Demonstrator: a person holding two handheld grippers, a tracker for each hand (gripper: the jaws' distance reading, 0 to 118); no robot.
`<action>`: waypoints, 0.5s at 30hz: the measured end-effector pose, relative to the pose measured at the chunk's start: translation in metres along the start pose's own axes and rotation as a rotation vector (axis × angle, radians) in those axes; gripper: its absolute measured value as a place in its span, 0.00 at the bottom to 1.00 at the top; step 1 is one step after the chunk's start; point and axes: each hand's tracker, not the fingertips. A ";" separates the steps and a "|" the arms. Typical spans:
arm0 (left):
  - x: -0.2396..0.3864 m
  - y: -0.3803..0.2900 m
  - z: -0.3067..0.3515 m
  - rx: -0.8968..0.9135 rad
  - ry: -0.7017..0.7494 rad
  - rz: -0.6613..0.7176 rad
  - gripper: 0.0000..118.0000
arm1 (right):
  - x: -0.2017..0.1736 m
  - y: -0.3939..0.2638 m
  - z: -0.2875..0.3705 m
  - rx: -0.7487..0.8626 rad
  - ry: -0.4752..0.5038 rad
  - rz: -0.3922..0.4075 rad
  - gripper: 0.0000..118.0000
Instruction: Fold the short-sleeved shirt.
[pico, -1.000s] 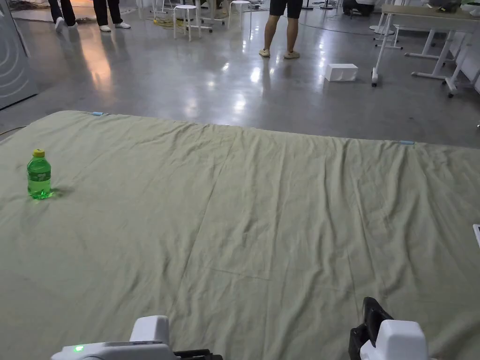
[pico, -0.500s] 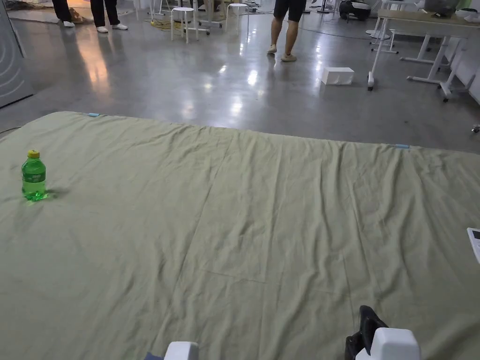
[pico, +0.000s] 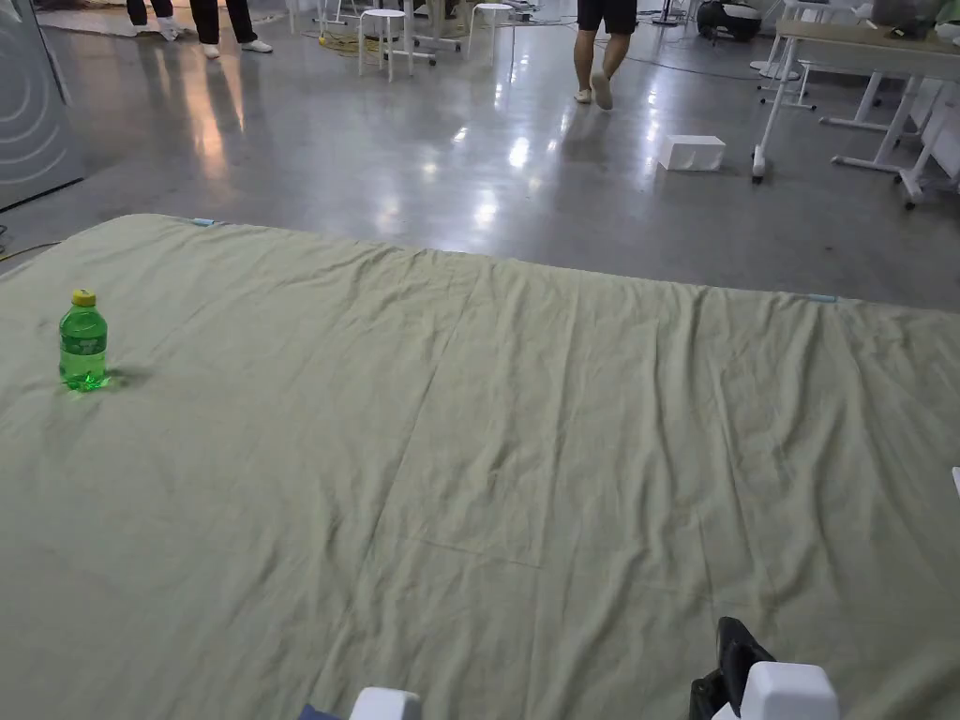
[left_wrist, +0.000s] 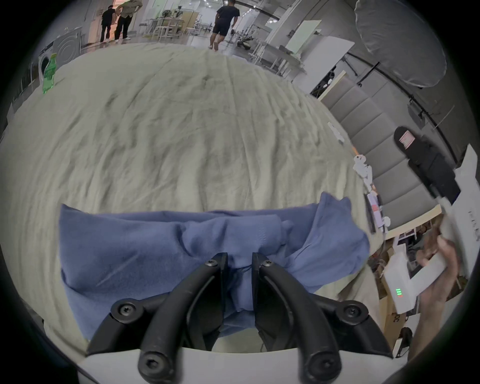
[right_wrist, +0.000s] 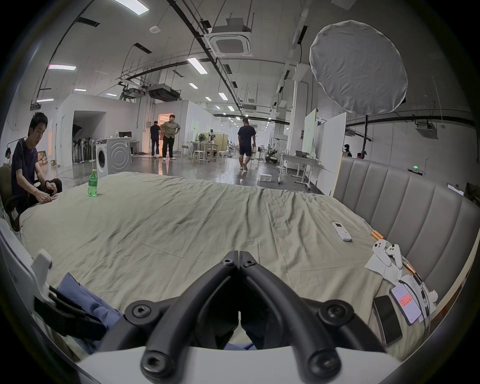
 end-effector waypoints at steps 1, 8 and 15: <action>-0.002 0.005 0.017 0.033 -0.031 0.011 0.35 | 0.000 0.001 0.000 0.003 0.000 0.001 0.00; -0.073 0.019 0.072 0.178 0.027 -0.036 0.65 | 0.003 0.007 0.002 0.016 0.002 0.009 0.00; -0.149 0.005 0.079 0.115 -0.044 0.096 0.65 | 0.005 0.007 0.003 0.015 -0.006 0.004 0.00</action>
